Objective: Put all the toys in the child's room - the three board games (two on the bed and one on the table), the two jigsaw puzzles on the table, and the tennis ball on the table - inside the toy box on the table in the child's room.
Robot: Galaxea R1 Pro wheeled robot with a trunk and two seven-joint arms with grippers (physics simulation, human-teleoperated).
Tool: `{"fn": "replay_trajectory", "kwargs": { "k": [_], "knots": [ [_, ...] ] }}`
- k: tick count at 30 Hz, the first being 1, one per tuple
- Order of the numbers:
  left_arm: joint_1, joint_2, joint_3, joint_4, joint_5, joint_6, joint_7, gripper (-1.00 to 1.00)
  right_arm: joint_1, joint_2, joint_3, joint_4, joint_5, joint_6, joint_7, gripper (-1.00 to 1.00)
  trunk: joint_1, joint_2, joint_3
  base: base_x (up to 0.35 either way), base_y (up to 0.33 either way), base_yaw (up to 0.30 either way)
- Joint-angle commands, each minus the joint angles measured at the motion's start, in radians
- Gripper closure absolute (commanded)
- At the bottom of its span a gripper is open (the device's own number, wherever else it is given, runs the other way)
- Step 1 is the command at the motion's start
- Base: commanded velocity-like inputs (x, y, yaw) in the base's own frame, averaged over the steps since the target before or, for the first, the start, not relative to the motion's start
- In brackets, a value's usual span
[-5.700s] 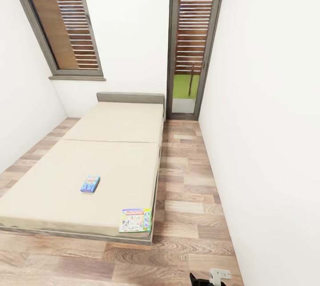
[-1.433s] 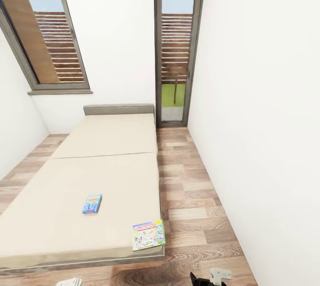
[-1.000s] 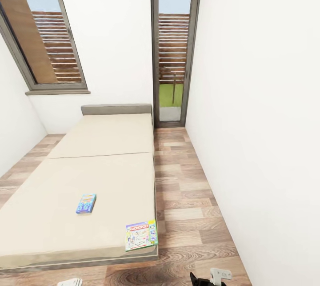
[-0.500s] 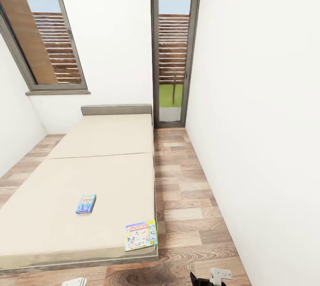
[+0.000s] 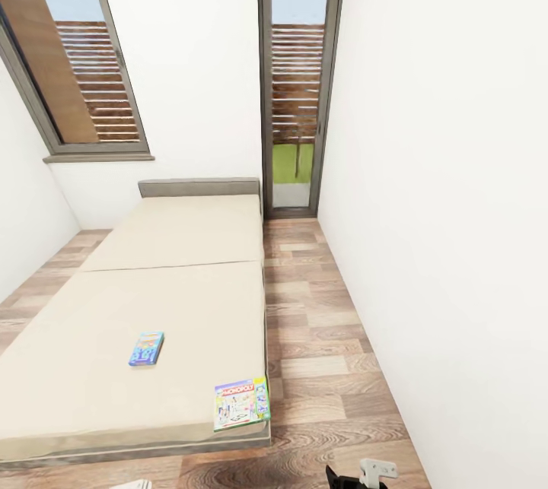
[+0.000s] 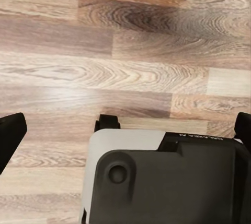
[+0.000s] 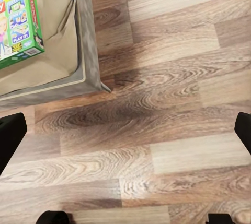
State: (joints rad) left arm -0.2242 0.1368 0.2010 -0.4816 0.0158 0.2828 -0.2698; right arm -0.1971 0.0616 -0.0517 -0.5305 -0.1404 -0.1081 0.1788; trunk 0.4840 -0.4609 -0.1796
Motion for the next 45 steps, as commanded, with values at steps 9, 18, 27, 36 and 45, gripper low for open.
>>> {"fn": "replay_trajectory", "kwargs": {
  "k": [9,18,27,36,45],
  "knots": [
    [0.0,-0.003,0.007,0.0,0.002,0.007,-0.005,-1.0,-0.001,0.001,-0.009,0.0,-0.011,0.007,0.011,-1.0,0.035,-0.065,-0.03,0.0,0.0,0.0],
    [-0.001,-0.003,0.008,0.0,0.005,0.009,-0.005,-1.0,-0.001,0.0,-0.008,-0.012,-0.013,0.007,0.017,-1.0,0.07,-0.128,-0.058,0.0,0.0,0.0],
    [-0.001,-0.003,0.011,0.0,0.007,0.01,-0.005,-1.0,-0.006,-0.001,-0.022,-0.099,-0.014,0.084,0.028,-1.0,0.104,-0.191,-0.087,0.0,0.0,0.0],
    [-0.001,-0.002,0.014,0.001,0.008,0.011,-0.005,-1.0,-0.019,-0.007,-0.148,-0.43,-0.013,0.419,-0.004,-1.0,0.139,-0.254,-0.115,0.0,0.0,0.0],
    [-0.001,-0.002,0.014,0.001,0.009,0.01,-0.005,-1.0,-0.09,-0.008,-0.168,-0.588,-0.01,0.609,-0.015,-1.0,0.173,-0.317,-0.143,0.0,0.0,0.0]
  ]
}}
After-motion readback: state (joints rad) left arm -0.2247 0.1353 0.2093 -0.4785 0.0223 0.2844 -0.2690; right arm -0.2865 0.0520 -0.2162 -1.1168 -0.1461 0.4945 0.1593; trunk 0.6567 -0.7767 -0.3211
